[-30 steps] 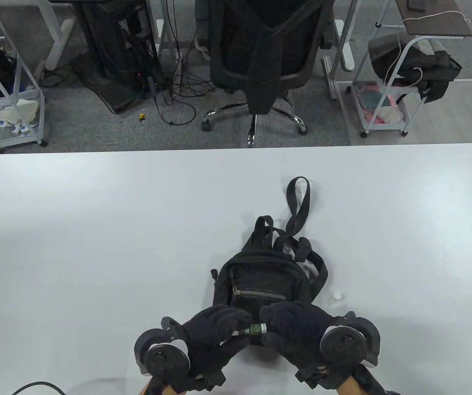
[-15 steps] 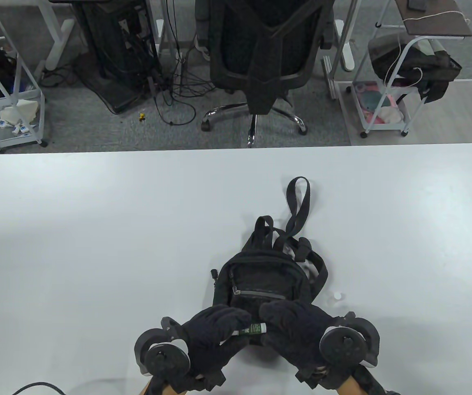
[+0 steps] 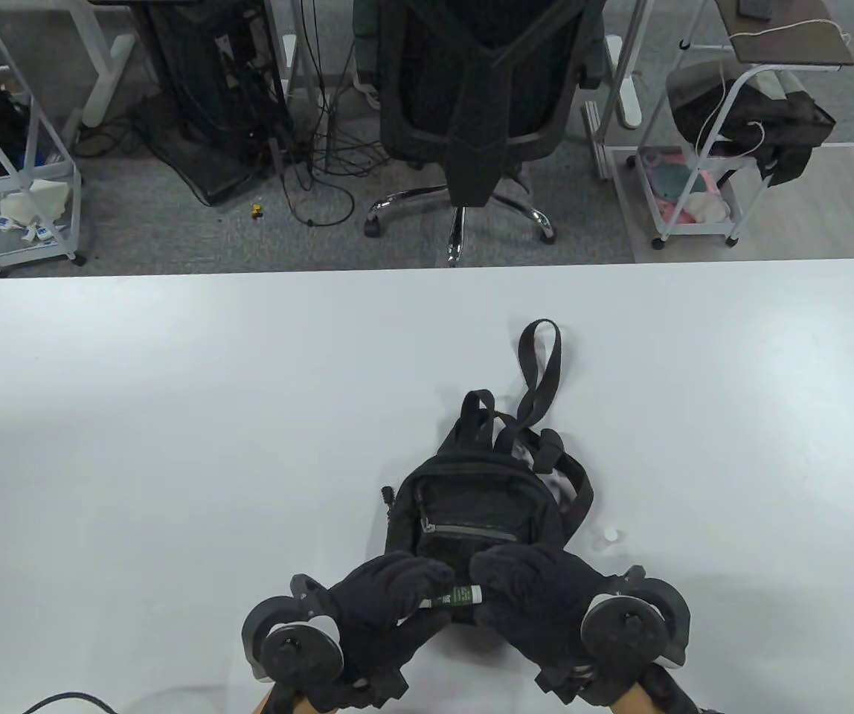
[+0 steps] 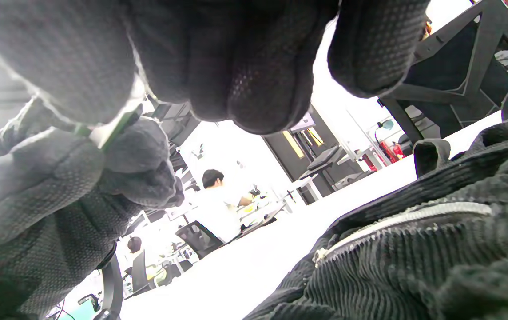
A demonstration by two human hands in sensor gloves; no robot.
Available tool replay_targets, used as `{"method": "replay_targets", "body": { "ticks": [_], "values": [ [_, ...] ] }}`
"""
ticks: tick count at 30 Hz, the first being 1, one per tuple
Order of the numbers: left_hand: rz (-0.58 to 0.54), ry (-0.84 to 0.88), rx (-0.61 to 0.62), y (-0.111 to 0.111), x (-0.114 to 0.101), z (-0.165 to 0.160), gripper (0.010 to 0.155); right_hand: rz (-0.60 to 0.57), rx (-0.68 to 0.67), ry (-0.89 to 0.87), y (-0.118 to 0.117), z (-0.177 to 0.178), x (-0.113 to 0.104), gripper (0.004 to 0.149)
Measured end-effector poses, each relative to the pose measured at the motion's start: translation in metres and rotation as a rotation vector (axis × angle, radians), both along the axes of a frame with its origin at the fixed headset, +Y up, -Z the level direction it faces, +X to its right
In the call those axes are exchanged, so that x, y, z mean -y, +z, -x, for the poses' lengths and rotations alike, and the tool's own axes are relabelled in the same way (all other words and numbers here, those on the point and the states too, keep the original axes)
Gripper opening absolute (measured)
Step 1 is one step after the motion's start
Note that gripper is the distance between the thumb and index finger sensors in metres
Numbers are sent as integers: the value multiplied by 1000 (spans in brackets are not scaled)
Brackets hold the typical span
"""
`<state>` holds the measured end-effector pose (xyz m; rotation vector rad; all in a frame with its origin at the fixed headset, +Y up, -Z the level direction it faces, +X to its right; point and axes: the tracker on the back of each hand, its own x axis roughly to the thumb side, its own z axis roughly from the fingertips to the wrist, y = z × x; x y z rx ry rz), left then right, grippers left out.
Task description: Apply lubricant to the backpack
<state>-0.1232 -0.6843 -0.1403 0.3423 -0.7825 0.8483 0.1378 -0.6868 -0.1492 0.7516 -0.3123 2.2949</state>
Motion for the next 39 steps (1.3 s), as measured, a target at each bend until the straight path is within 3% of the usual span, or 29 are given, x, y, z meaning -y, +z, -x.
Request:
{"method": "replay_targets", "body": {
  "ticks": [5,11,17,19,22,28,34,39],
  "values": [
    [5,1,7,-2,1,0,53,51,-26,-6,-5,0,3,46],
    [3,-8,4,-2,1,0,53,26,-16,-4,-4,-1,2,56],
    [2,-2,0,-1,0,1,53,40,-30,5,-3,0,3,48],
    [-3,-1,-4,-1,0,1,53,56,-31,-14,-4,0,4,51],
    [1,0,-4,-1,0,1,53,30,-16,5,-3,0,2,60],
    [-1,-3,-2,0,0,0,53,30,-30,16,-1,1,1,47],
    [0,1,-5,-1,0,1,53,12,-8,23,-1,2,0,59],
    [1,-2,0,-1,0,1,53,-6,-4,40,0,4,-1,55]
  ]
}}
